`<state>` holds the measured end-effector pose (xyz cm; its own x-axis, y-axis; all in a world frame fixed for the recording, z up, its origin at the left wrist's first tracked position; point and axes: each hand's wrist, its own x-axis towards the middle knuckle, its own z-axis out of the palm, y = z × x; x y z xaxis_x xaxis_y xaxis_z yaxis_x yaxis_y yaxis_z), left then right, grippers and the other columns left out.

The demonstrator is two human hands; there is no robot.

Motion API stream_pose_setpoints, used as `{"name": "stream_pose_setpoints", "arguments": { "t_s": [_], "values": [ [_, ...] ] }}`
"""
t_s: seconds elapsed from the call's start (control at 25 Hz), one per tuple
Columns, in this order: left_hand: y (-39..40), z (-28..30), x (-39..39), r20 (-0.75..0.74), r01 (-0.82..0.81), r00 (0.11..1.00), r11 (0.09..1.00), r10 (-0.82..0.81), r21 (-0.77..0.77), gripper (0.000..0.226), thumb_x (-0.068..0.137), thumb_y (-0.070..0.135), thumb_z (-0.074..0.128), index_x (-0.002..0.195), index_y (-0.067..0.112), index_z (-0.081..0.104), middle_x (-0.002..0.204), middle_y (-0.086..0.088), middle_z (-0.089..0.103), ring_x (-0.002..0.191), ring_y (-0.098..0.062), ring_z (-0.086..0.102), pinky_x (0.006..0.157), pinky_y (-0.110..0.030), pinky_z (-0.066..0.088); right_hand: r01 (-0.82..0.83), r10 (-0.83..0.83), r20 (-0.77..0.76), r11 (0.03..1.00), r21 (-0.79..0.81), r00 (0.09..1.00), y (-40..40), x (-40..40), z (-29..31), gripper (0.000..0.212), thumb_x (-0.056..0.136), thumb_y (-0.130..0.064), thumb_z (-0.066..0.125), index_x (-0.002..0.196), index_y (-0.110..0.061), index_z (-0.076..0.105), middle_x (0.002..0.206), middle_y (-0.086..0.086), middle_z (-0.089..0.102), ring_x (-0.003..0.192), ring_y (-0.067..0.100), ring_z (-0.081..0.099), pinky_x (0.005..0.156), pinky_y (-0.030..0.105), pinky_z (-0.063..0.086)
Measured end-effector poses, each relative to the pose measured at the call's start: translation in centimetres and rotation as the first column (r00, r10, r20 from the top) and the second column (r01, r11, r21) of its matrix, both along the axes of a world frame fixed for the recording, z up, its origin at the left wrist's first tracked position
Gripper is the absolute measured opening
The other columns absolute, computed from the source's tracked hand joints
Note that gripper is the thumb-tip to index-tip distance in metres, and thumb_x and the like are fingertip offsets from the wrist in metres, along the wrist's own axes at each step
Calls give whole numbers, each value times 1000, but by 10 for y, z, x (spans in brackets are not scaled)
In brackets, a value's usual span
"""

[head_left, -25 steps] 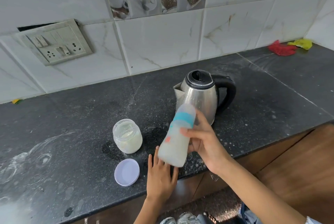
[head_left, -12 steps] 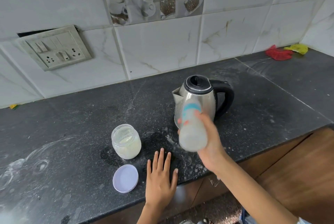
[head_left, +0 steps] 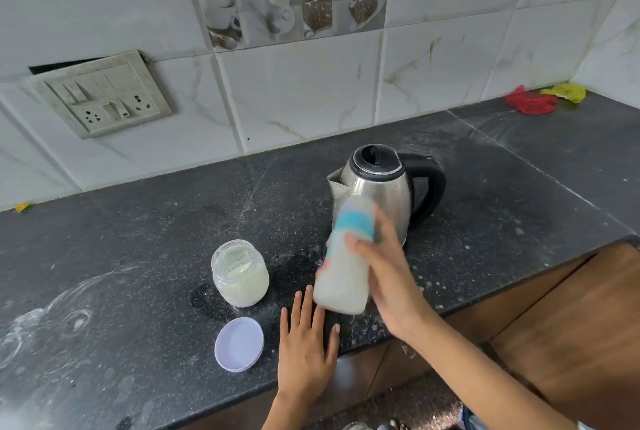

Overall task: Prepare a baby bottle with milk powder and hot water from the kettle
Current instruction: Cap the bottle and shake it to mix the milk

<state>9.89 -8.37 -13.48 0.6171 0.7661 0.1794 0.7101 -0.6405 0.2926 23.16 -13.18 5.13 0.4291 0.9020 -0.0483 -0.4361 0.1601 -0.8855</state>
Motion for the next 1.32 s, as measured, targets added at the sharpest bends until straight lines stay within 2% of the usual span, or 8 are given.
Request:
{"name": "stream_pose_setpoints", "arguments": {
  "t_s": [0.12,0.28,0.4,0.56,0.76,0.92,1.16,1.32],
  "values": [
    [-2,2,2,-14,-18,1000,1000,18,-12,54,94,44,37,139,16,48,150,-9,39,140,-31,34,111,-46,22,181,-183,-58,983,-39,981,5,10,7,45,92,-24,62,132,-34,41,118,1,58,103,18,62,70,43,60],
    [1,-1,-2,17,17,1000,1000,-16,-26,54,94,44,39,139,16,48,147,-7,45,138,-30,37,110,-49,29,-130,134,72,990,-62,988,-9,-10,-4,70,78,-19,74,136,-39,40,111,-1,68,99,18,65,84,46,56],
    [-1,2,2,-15,-19,1000,1000,19,-8,55,94,44,37,140,16,47,151,-9,38,140,-29,33,111,-46,21,175,-178,-56,984,-42,983,4,7,3,55,88,-22,66,135,-35,41,123,4,58,106,23,61,75,42,59],
    [-3,-2,-1,92,30,995,999,-33,41,50,91,40,44,133,14,50,140,-13,51,132,-37,45,106,-51,37,-170,176,59,981,-90,983,-6,-10,-5,71,79,-20,73,137,-42,38,114,2,66,103,21,65,86,47,56],
    [-3,1,2,-5,-27,1000,1000,27,15,55,93,44,38,137,15,50,148,-9,42,138,-32,37,109,-47,23,219,-220,-44,975,-32,974,10,9,5,59,91,-20,64,139,-36,35,123,2,57,105,19,62,74,44,61],
    [-1,-1,-1,80,5,997,1000,-6,18,54,91,41,46,136,10,50,140,-13,51,131,-35,45,105,-51,37,-165,180,187,982,-94,966,-6,-10,-13,73,79,-23,74,136,-49,35,119,1,64,103,14,66,85,40,57],
    [-3,5,2,-32,-21,999,1000,20,-4,56,95,45,35,141,16,45,152,-9,37,142,-28,31,112,-45,17,117,-135,508,991,68,851,-4,14,-38,94,75,-20,80,147,-30,21,139,-9,51,113,10,64,89,27,55],
    [-4,5,2,-43,-40,998,999,40,-3,56,96,47,33,144,18,41,156,-7,28,145,-26,24,116,-46,18,186,-162,649,982,33,743,-15,20,-84,81,71,-28,83,134,-37,34,133,-15,54,115,10,63,91,40,57]
  ]
}}
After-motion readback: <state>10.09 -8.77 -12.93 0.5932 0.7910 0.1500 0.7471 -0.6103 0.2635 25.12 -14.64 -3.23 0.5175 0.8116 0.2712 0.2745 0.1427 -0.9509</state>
